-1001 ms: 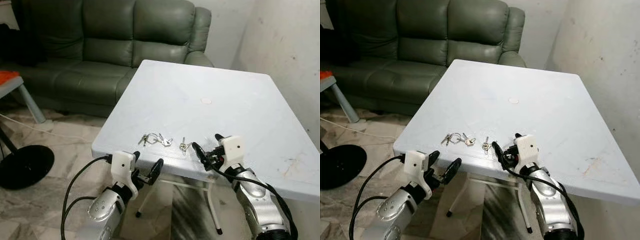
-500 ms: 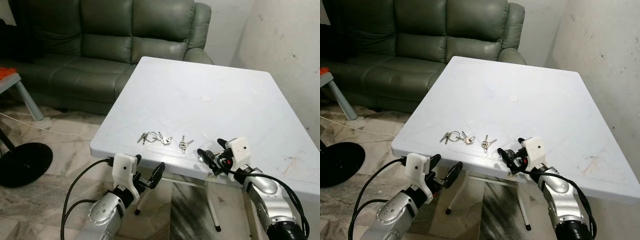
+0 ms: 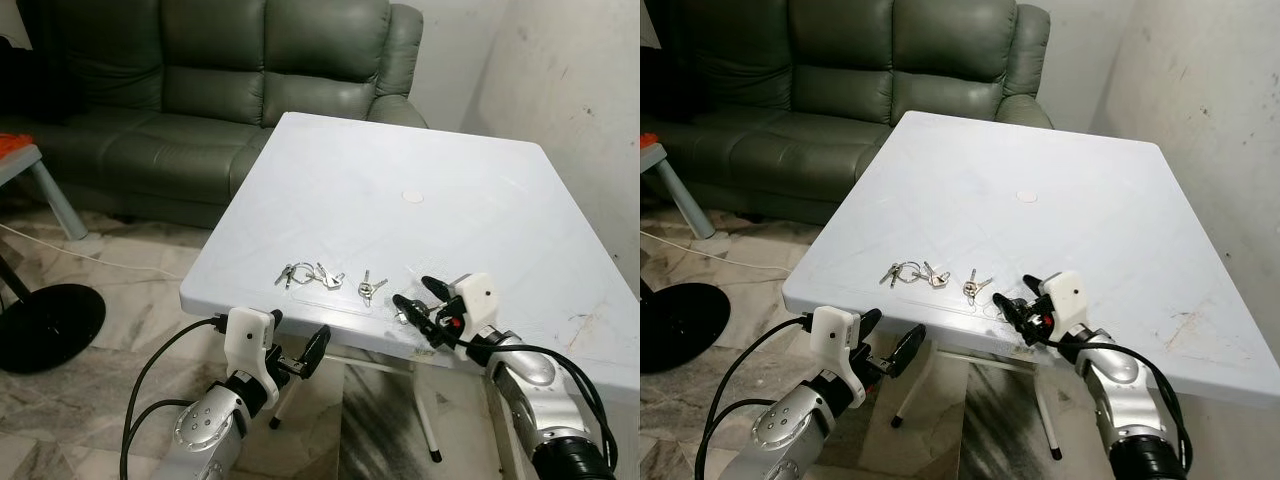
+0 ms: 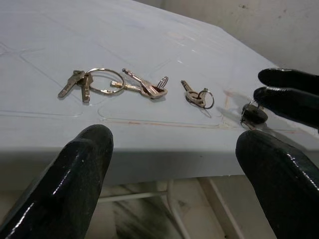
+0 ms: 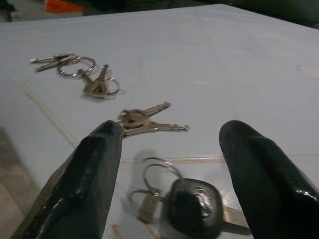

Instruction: Hang keys on a hook

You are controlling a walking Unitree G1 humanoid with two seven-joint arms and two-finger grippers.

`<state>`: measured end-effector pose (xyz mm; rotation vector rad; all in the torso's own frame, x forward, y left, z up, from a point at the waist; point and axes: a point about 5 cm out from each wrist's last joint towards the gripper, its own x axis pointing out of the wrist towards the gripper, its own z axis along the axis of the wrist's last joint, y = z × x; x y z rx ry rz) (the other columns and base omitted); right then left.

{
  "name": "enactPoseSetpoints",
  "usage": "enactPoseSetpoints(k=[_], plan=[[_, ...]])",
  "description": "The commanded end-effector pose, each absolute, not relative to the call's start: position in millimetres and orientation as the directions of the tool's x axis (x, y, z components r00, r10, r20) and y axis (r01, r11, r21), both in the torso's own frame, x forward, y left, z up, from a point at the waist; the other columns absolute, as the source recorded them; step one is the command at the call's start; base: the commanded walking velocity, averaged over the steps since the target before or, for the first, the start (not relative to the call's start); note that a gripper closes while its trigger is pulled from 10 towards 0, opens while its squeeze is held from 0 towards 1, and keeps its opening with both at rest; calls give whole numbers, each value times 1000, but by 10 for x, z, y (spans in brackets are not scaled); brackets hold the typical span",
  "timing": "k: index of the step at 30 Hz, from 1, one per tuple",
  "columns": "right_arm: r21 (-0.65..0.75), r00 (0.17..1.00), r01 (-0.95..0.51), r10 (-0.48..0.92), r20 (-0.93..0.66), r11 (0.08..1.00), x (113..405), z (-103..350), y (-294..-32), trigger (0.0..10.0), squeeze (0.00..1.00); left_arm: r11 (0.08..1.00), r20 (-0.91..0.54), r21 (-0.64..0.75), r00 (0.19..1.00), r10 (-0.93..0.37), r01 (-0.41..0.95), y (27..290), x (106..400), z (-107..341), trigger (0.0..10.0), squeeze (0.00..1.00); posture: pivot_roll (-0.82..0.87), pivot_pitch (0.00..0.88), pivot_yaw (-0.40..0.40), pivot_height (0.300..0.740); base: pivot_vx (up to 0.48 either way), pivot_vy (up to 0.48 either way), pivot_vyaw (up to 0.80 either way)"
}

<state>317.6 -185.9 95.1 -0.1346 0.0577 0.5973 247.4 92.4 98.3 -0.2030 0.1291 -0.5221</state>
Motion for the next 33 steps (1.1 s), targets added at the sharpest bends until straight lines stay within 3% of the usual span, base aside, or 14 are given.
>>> enactPoseSetpoints(k=[1,13,15,16,17,18,19,20,23,24,25,27,28,33], plan=[[-140,810,-587,577,-105,797,3189,954,-1823,10000,0,849,-71,-222,860,-505,480,923,2454,1000,10000,0,58,73,-71,740,0,0,0],[-185,791,-611,596,-134,770,3197,915,-1750,10000,0,849,-74,-230,861,-502,476,913,2441,1003,10000,0,65,79,-77,740,0,0,0],[-192,793,-609,594,-137,770,3195,901,-1746,9020,0,850,-75,-229,862,-501,475,912,2438,1001,10000,0,66,81,-77,740,0,0,0],[-194,792,-611,594,-143,767,3193,891,-1744,9216,0,850,-75,-231,862,-501,474,913,2438,1001,10000,0,67,81,-78,740,0,0,0],[-196,790,-613,595,-147,766,3192,886,-1743,8078,0,850,-75,-232,862,-501,473,913,2437,1002,10000,0,67,81,-78,740,0,0,0],[-198,790,-613,594,-150,765,3189,875,-1743,6000,0,850,-75,-232,863,-500,472,912,2436,1002,10000,0,68,81,-80,740,0,0,0],[-200,790,-613,594,-151,764,3188,871,-1743,6078,0,851,-75,-232,863,-499,472,912,2436,1002,10000,0,70,81,-80,740,0,0,0],[-200,788,-616,597,-151,762,3185,868,-1740,4588,0,850,-75,-233,863,-499,472,912,2434,1002,10000,0,70,81,-80,740,0,0,0],[-202,786,-618,600,-151,760,3186,863,-1739,4392,0,851,-75,-234,863,-499,471,911,2433,1002,10000,0,70,82,-81,740,0,0,0],[-202,789,-614,596,-147,763,3191,863,-1742,3686,0,851,-76,-235,864,-498,470,909,2430,1001,10000,0,71,81,-83,740,0,0,0],[-200,795,-607,590,-141,769,3200,866,-1749,0,0,851,-77,-236,864,-497,468,908,2428,1000,10000,0,72,81,-83,740,0,0,0],[-211,799,-601,583,-147,771,3206,866,-1756,0,0,851,-76,-238,865,-497,468,907,2427,1001,10000,0,72,81,-83,740,0,0,0],[-219,806,-592,572,-154,775,3216,863,-1763,2314,0,851,-76,-238,865,-497,468,904,2428,1000,10000,0,72,82,-83,740,0,0,0],[-219,812,-584,562,-159,782,3222,853,-1772,2667,0,851,-76,-240,865,-497,467,899,2427,1002,10000,0,73,82,-85,740,0,0,0]])
